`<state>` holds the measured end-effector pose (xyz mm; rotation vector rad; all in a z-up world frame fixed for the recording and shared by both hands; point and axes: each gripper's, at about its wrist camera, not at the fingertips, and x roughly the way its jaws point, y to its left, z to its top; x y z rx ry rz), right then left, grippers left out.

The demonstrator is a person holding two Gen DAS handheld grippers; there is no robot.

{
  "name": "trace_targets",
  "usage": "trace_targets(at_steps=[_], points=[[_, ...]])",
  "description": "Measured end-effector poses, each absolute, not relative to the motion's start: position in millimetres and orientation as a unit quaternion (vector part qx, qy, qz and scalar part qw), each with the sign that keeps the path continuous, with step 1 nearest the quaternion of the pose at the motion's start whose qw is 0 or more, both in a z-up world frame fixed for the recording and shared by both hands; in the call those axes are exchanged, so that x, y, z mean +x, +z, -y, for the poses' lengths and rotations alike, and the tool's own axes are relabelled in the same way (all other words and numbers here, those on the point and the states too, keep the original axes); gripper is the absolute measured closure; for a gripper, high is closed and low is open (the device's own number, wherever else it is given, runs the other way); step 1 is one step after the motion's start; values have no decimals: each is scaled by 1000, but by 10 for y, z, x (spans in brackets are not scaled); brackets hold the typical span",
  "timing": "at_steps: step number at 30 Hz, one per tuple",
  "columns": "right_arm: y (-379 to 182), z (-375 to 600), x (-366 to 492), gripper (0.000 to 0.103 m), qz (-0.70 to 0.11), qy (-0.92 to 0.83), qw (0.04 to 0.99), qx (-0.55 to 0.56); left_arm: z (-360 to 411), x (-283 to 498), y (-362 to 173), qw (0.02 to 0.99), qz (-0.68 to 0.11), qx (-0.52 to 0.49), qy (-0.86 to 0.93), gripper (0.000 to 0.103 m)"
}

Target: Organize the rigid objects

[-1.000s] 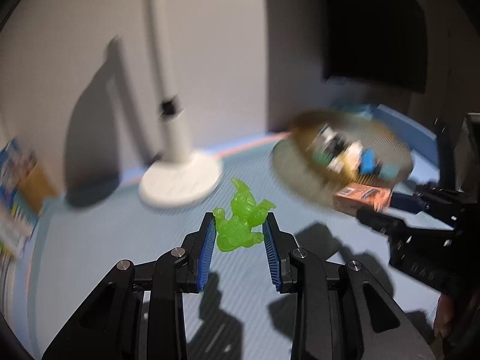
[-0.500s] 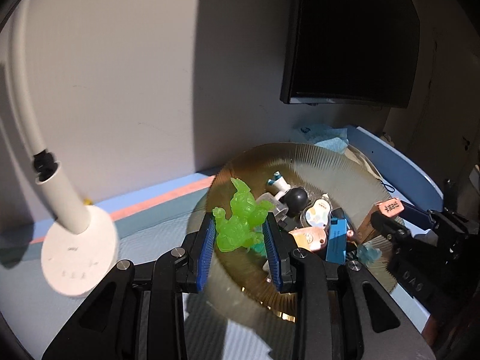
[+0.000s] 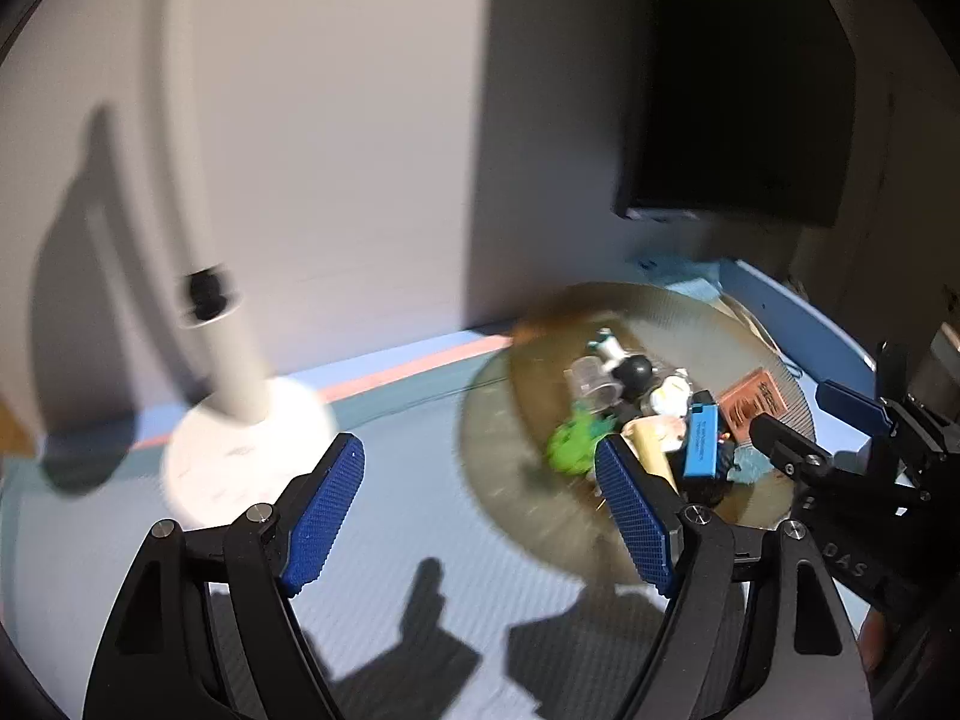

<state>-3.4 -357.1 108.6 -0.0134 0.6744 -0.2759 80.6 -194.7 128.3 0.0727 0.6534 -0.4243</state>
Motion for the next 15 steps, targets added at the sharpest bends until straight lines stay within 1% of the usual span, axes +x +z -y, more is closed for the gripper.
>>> trace_targets(at_steps=[1,3,6,8,12,15], points=[[1120,3501,-66,31,-327,-125,937,-5,1808,737,1326,928,-317,29,-195,25],[1186,3303,-141,20,-323,-106,940,-4,1552,599,1396,933,-315,21,-172,25],[1199,2913,-230,20,-330,-60,942,-3,1160,382,1431,939,-313,0,-145,24],[1123,2648,-255,20,-343,-26,939,-3,897,249,1349,938,-323,-12,-124,24],[762,2108,-232,20,-382,27,924,-15,497,71,1017,933,-351,-28,-77,24],[449,1872,-229,20,-387,30,921,-29,318,-68,693,928,-371,-19,-15,24]])
